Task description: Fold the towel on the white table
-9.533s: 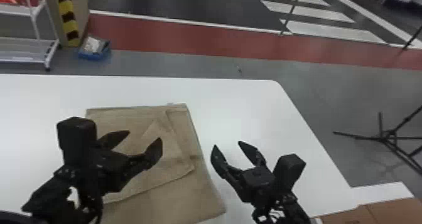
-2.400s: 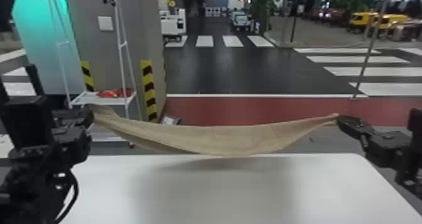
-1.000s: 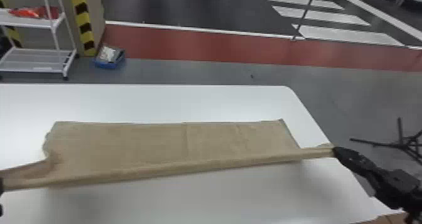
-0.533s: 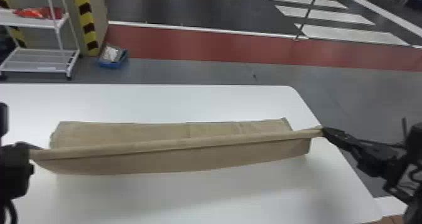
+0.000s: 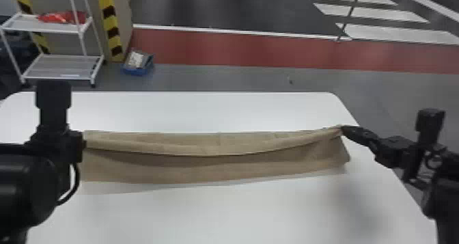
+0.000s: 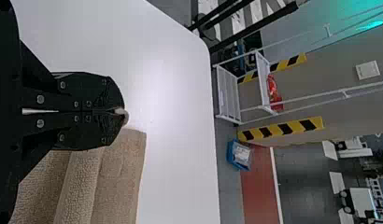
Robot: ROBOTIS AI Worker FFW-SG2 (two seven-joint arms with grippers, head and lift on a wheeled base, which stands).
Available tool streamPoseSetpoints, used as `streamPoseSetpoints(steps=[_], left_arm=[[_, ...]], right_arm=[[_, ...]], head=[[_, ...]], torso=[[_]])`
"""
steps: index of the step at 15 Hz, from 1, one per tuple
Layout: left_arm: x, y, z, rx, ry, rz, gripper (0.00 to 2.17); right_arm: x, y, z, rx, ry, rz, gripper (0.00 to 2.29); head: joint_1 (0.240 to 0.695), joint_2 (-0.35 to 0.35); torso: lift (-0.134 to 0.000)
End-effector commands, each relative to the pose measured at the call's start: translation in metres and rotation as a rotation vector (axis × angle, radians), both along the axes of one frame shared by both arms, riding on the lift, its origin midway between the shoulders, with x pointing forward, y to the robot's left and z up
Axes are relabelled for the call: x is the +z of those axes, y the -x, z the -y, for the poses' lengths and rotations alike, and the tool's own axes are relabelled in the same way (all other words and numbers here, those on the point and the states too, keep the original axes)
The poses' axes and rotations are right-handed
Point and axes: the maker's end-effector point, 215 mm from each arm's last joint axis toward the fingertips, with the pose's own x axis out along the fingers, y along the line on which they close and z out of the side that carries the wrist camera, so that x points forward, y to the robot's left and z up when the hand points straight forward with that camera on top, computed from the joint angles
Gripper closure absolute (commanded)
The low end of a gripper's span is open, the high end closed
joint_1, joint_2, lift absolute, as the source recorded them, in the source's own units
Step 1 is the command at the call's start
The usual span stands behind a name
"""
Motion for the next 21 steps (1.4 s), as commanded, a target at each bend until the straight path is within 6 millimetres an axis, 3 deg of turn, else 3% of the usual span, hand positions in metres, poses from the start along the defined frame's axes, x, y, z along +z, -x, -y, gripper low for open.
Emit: streamPoseSetpoints(steps=[1,5,6,7,8,9,10,11,12,14,16,19,21], left_arm=[[-0.007,-0.017,-0.008,0.019,0.003,0.019,1.7],[-0.018,-0.036,-0.014,0.031,0.007,0.031,1.7],[-0.018,-0.042,-0.014,0.029,0.01,0.051,1.46],[-0.016,-0.05,-0.013,0.022,0.014,0.083,1.08],[-0.021,-0.054,-0.009,0.01,0.019,0.076,0.69],[-0.028,-0.057,-0.007,-0.001,0.012,0.064,0.1],[-0.025,-0.066,-0.003,-0.011,0.009,0.097,0.0],[-0.019,-0.075,0.0,-0.02,0.003,0.146,0.0],[-0.019,-0.082,0.0,-0.021,-0.006,0.161,0.0],[-0.02,-0.091,-0.008,-0.002,-0.039,0.175,0.0],[0.007,-0.101,-0.025,0.041,-0.104,0.327,0.0],[-0.023,-0.079,-0.052,0.084,-0.163,0.218,0.02],[-0.035,-0.069,-0.056,0.08,-0.187,0.194,0.03]], right_arm=[[-0.004,-0.009,0.002,-0.01,-0.008,-0.006,1.2],[-0.02,-0.021,0.0,-0.009,0.02,-0.026,1.2],[-0.024,-0.024,-0.003,-0.008,0.023,-0.033,1.2],[-0.029,-0.027,-0.006,-0.004,0.038,-0.043,1.19],[-0.033,-0.03,-0.008,-0.011,0.051,-0.049,0.97],[-0.036,-0.033,-0.014,-0.007,0.065,-0.047,0.52],[-0.039,-0.035,-0.016,-0.01,0.077,-0.046,0.32],[-0.042,-0.037,-0.016,-0.025,0.094,-0.047,0.09],[-0.046,-0.039,-0.014,-0.036,0.112,-0.04,0.02],[-0.045,-0.043,-0.007,-0.069,0.135,-0.024,0.03],[-0.033,-0.041,-0.006,-0.072,0.121,0.03,0.05],[-0.019,-0.035,-0.011,-0.059,0.125,0.084,0.05],[-0.019,-0.029,-0.02,-0.043,0.104,0.063,0.05]], head=[[0.695,-0.142],[0.695,-0.131],[0.695,-0.128],[0.695,-0.124],[0.695,-0.124],[0.695,-0.121],[0.695,-0.12],[0.695,-0.119],[0.695,-0.117],[0.695,-0.117],[0.695,-0.114],[0.695,-0.099],[0.695,-0.081]], torso=[[-0.123],[-0.123],[-0.123],[-0.123],[-0.123],[-0.123],[-0.123],[-0.123],[-0.123],[-0.123],[-0.123],[-0.123],[-0.123]])
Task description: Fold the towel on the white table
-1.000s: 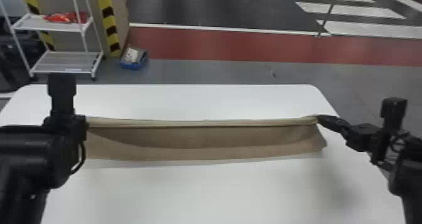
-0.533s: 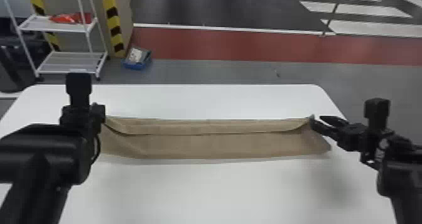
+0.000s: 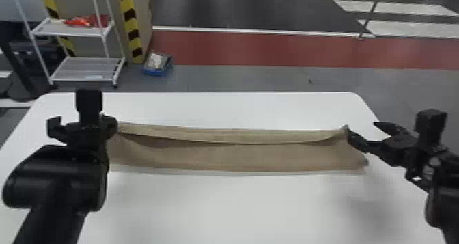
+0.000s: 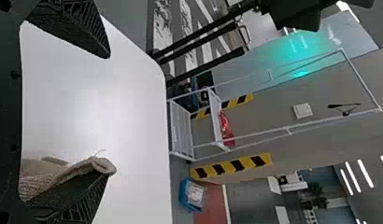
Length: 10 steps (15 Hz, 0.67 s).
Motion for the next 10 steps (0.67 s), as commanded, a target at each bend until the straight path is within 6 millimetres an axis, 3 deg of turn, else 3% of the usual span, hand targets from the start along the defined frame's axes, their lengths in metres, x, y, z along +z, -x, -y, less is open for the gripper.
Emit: streamPoseSetpoints(steps=[1,5,6,8,9,10], left_arm=[[-0.017,0.011,-0.002,-0.005,-0.011,-0.035,0.05],[-0.021,0.009,0.02,-0.065,-0.052,-0.045,0.05],[-0.016,0.007,0.021,-0.069,-0.058,-0.031,0.05],[-0.008,0.005,0.025,-0.07,-0.068,-0.008,0.05],[-0.006,0.006,0.027,-0.071,-0.072,0.002,0.05],[-0.004,0.005,0.029,-0.077,-0.071,0.019,0.05]], right_arm=[[0.001,0.009,-0.02,0.046,-0.034,-0.031,0.1],[0.015,0.024,-0.094,0.199,-0.131,-0.032,0.44],[0.011,0.027,-0.114,0.234,-0.159,-0.059,0.67],[-0.003,0.029,-0.151,0.288,-0.188,-0.115,1.63],[-0.009,0.03,-0.17,0.317,-0.208,-0.138,1.86],[-0.016,0.031,-0.197,0.36,-0.225,-0.155,1.95]], head=[[0.695,-0.073],[0.695,-0.029],[0.695,-0.021],[0.695,-0.001],[0.695,0.025],[0.695,0.036]], torso=[[-0.123],[-0.123],[-0.123],[-0.123],[-0.123],[-0.123]])
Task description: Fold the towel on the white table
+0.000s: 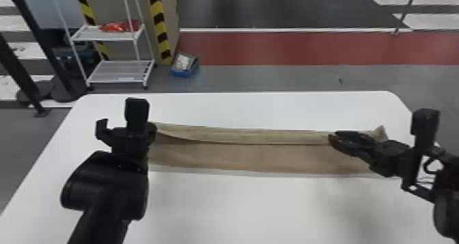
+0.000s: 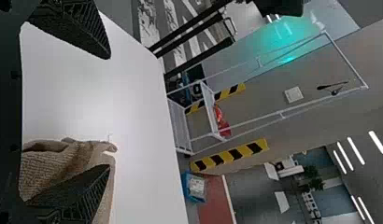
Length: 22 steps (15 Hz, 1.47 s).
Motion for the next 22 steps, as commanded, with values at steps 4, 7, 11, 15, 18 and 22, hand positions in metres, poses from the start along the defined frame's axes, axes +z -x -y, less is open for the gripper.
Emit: streamPoseSetpoints(steps=[4,7,11,15,18,22], left_arm=[[0.008,-0.003,0.013,-0.038,0.009,0.053,0.05],[0.009,-0.003,0.012,-0.038,0.009,0.056,0.05],[0.016,-0.007,0.016,-0.056,0.013,0.082,0.05],[0.024,-0.015,0.024,-0.09,0.03,0.119,0.05],[0.031,-0.019,0.026,-0.123,0.035,0.153,0.05],[0.02,-0.019,0.004,-0.212,0.104,0.147,0.05]], right_arm=[[-0.025,0.003,-0.108,0.135,-0.066,-0.042,1.95],[-0.038,-0.008,-0.139,0.155,-0.032,-0.053,1.95],[-0.044,-0.036,-0.15,0.115,0.007,-0.053,1.95],[-0.02,-0.075,-0.148,0.036,0.05,0.041,1.95],[0.001,-0.091,-0.124,-0.038,0.068,0.12,1.95],[-0.001,-0.077,-0.046,-0.074,0.075,0.111,1.95]], head=[[0.695,0.092],[0.695,0.141],[0.695,0.17],[0.695,0.165],[0.695,0.15],[0.687,0.12]], torso=[[-0.123],[-0.123],[-0.123],[-0.123],[-0.123],[-0.123]])
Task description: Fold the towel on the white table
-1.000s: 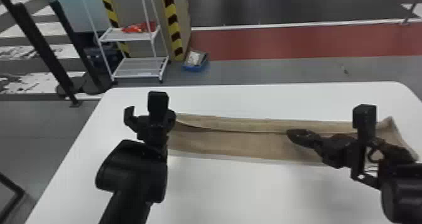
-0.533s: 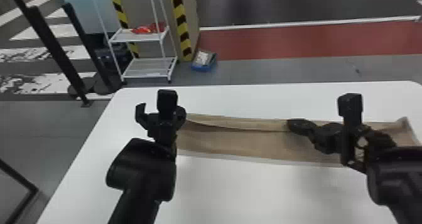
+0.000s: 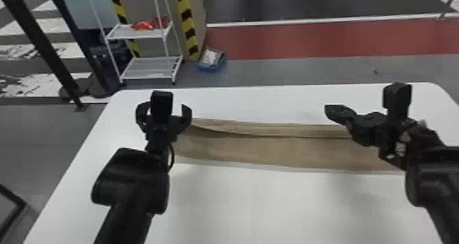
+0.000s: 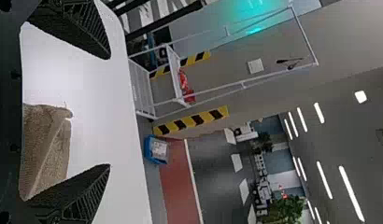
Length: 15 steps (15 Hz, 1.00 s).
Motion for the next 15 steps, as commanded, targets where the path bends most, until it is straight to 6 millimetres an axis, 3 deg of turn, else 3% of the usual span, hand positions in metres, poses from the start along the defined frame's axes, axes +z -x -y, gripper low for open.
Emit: streamPoseSetpoints(steps=[1,4,6,7,10,15], left_arm=[[0.004,0.006,-0.027,-0.045,0.09,0.046,0.05],[0.001,0.015,-0.063,-0.133,0.274,0.074,0.05],[0.005,0.018,-0.083,-0.264,0.382,0.098,0.06],[0.005,0.018,-0.083,-0.35,0.408,0.08,0.08],[-0.006,0.027,-0.078,-0.465,0.391,0.019,0.08],[-0.035,0.027,-0.046,-0.513,0.308,-0.078,0.09]], right_arm=[[-0.006,0.015,0.062,-0.047,0.005,-0.017,1.95],[-0.005,0.031,0.126,-0.097,-0.006,-0.021,1.95],[-0.001,0.036,0.148,-0.108,-0.003,-0.02,1.95],[-0.004,0.039,0.154,-0.108,-0.001,-0.028,1.95],[-0.009,0.042,0.155,-0.107,0.0,-0.039,1.95],[-0.007,0.038,0.144,-0.086,-0.019,-0.049,1.95]], head=[[0.694,0.101],[0.695,0.067],[0.695,0.05],[0.695,0.042],[0.695,0.032],[0.695,0.032]], torso=[[-0.123],[-0.123],[-0.123],[-0.123],[-0.123],[-0.123]])
